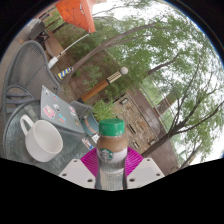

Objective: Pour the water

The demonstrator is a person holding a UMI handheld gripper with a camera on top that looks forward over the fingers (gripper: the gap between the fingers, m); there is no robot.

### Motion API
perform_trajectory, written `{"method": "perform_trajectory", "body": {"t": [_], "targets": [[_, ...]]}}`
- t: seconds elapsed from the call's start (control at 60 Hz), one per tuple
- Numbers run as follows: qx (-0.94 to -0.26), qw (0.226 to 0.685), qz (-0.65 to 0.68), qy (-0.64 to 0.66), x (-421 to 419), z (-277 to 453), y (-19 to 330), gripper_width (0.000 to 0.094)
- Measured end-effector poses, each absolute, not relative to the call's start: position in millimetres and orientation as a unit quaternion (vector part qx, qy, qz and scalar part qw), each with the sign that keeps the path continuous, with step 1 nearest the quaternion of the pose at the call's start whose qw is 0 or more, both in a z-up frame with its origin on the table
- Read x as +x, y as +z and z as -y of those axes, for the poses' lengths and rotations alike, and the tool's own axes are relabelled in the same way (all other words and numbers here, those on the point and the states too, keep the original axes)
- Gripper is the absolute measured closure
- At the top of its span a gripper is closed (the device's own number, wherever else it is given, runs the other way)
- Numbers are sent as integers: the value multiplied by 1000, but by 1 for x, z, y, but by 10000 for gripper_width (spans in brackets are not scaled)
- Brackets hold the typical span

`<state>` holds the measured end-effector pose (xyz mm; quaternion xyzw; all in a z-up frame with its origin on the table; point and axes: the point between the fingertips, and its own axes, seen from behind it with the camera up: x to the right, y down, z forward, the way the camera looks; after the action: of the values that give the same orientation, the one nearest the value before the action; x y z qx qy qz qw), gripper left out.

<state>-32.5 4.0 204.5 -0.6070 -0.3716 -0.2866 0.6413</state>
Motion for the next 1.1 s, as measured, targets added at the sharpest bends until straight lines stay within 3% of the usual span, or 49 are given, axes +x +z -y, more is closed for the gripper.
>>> {"method": "perform_trajectory", "body": {"t": [0.083,0.167,0.283,0.467,0.583,0.833,0.983,1.1], "targets": [[-688,689,209,-89,-21,-3,186,630],[-719,684,112,51,-20,-6,163,630],[-724,675,65,126,-27,-13,130,630],[-737,659,65,137,-26,-14,113,630],[-754,638,96,123,-26,-11,82,627],[-743,653,98,109,-25,-11,83,626],[-764,631,93,97,-20,-12,76,422],[-780,611,104,86,-17,1,68,74]]}}
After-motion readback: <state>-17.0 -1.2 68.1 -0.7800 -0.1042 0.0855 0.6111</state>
